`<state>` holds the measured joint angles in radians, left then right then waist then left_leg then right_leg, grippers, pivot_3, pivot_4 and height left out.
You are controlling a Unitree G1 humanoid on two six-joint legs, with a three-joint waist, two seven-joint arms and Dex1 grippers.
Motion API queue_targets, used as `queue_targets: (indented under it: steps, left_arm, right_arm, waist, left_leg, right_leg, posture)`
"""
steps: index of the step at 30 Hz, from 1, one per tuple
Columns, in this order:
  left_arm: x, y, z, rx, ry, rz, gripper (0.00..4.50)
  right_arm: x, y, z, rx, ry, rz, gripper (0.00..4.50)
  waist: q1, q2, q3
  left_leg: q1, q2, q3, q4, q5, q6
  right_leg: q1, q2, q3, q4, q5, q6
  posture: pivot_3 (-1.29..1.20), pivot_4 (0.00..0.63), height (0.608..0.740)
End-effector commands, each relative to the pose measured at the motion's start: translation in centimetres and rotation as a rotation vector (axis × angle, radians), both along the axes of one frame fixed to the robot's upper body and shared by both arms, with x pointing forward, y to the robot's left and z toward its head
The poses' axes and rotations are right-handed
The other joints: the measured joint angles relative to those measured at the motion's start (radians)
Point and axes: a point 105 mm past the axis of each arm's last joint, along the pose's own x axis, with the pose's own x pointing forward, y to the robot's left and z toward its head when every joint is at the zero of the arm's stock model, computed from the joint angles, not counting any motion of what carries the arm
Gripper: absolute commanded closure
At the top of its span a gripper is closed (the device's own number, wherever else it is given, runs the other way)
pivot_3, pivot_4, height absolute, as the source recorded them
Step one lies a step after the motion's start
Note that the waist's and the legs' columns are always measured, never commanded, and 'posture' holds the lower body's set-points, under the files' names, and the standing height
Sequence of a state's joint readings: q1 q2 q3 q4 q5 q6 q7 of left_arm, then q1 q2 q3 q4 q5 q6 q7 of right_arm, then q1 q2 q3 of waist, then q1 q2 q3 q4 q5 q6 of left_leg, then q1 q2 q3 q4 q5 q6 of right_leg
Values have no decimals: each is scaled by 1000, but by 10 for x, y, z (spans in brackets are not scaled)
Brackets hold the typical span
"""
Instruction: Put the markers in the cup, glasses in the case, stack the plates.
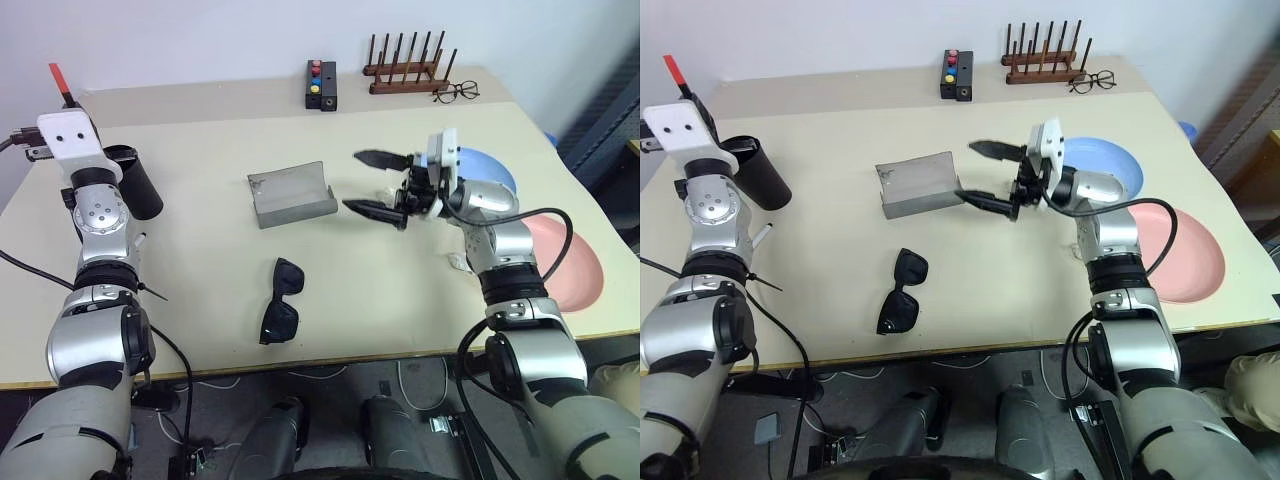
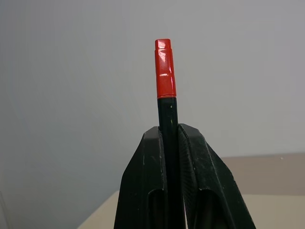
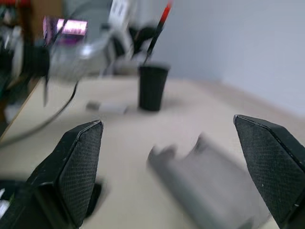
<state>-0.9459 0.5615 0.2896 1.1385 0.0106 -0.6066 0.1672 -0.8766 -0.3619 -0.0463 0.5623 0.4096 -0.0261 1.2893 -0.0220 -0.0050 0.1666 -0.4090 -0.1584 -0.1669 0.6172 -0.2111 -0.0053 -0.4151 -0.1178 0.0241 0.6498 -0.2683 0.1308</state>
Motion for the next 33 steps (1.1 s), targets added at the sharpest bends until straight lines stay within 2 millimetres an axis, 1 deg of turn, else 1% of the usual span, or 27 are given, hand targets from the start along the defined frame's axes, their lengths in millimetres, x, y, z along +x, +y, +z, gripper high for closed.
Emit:
queue_targets:
  steps: [1, 13, 18, 33]
  left_arm:
    - [-2, 1, 16, 3, -58, -3, 4480]
    - [-3, 3, 13, 5, -48, 13, 4480]
    - [-3, 3, 14, 5, -51, 13, 4480]
    - [-3, 2, 14, 10, -49, 1, 4480]
  right_arm:
    - [-1, 2, 18, 53, -37, 14, 0]
    - [-4, 6, 29, 108, -11, 60, 0]
    - [-3, 5, 25, 114, 37, 56, 0]
    - [-3, 4, 21, 106, 44, 55, 0]
  waist:
    - [2, 0, 0]
    - [1, 0, 0]
    - [1, 0, 0]
    - [0, 0, 0]
  left_leg:
    - [0, 0, 0, 0, 0, 0]
    - [0, 0, 0, 1, 0, 0]
    - [0, 0, 0, 1, 0, 0]
    - [-1, 0, 0, 1, 0, 0]
  right_leg:
    - [0, 0, 0, 0, 0, 0]
    - [0, 0, 0, 0, 0, 0]
    - [0, 0, 0, 0, 0, 0]
    - [0, 0, 0, 1, 0, 0]
  posture:
    - [0, 150, 740]
    - [0, 150, 740]
    - [0, 150, 740]
    - [0, 150, 740]
